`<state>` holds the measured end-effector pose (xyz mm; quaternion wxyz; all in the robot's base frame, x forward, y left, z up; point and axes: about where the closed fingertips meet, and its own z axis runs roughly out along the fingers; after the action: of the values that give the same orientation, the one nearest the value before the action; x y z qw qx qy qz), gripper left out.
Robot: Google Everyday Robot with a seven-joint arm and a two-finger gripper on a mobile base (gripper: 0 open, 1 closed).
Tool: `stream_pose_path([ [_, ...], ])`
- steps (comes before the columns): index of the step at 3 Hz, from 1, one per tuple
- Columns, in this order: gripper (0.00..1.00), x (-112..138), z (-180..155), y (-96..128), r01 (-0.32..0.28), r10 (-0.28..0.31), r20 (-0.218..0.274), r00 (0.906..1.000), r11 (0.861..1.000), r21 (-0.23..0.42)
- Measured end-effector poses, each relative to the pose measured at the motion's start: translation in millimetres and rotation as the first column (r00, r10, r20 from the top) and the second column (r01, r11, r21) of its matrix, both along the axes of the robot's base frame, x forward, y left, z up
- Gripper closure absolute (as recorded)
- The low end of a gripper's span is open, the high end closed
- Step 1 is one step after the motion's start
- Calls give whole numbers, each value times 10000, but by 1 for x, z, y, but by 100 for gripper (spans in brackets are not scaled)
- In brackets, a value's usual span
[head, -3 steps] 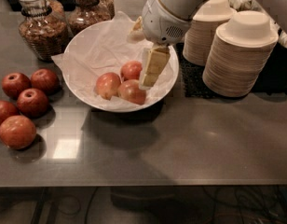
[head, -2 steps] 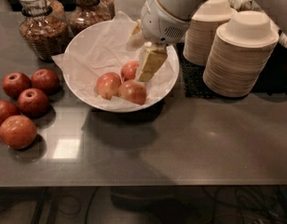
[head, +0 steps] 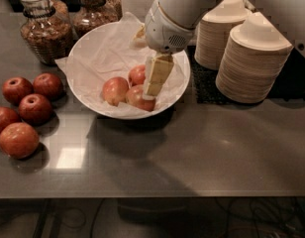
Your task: Pick apple from white bowl
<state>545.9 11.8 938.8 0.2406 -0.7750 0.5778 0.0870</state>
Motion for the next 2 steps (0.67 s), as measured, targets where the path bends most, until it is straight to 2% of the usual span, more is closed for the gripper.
stream_pose_path([
  [1, 9, 0, 0, 0, -4, 4, 0, 10000, 10000, 0],
  [2, 9, 5, -3, 9, -199, 199, 3, 9998, 9998, 16],
])
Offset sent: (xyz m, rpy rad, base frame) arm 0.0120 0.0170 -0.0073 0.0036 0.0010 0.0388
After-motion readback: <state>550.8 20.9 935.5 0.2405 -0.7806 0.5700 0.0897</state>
